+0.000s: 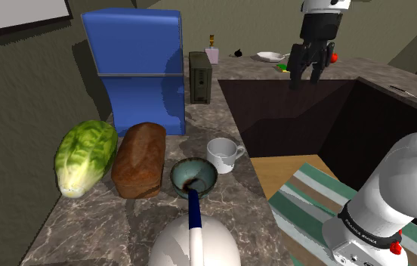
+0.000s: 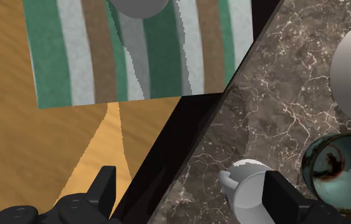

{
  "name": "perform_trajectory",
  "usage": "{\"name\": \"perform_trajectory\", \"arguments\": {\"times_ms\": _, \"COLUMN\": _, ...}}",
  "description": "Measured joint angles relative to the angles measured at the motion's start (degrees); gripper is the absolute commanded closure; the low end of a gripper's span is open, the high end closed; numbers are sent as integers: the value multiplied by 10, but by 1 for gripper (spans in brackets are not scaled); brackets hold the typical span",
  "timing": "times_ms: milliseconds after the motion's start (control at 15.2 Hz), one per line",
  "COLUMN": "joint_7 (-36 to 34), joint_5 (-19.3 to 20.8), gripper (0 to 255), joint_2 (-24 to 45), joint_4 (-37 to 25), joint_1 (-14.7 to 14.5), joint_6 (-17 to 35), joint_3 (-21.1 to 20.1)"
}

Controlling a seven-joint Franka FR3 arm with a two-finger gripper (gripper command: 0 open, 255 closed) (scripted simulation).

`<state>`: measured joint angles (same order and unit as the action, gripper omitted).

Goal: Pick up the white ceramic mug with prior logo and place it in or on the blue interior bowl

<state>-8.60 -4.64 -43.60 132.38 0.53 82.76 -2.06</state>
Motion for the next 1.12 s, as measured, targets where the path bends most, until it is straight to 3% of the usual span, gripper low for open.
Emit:
{"name": "perform_trajectory", "arguments": {"times_ms": 198, "joint_7": -14, "joint_5": -7, "gripper": 0, "joint_2": 7, "joint_4": 8, "joint_1": -3, "joint_6": 18, "joint_3": -13}}
{"name": "perform_trajectory", "arguments": {"times_ms": 726, "joint_7": -95, "joint_5": -38, "gripper": 0, "joint_2": 80, "joint_4": 53, "joint_1": -16, "joint_6": 155, "joint_3": -93}}
{"name": "perform_trajectory", "arguments": {"times_ms": 1122, "joint_7": -169, "joint_5": -44, "gripper": 0, "joint_2": 178, "joint_4": 53, "joint_1": -22, "joint_6": 264, "joint_3": -161}}
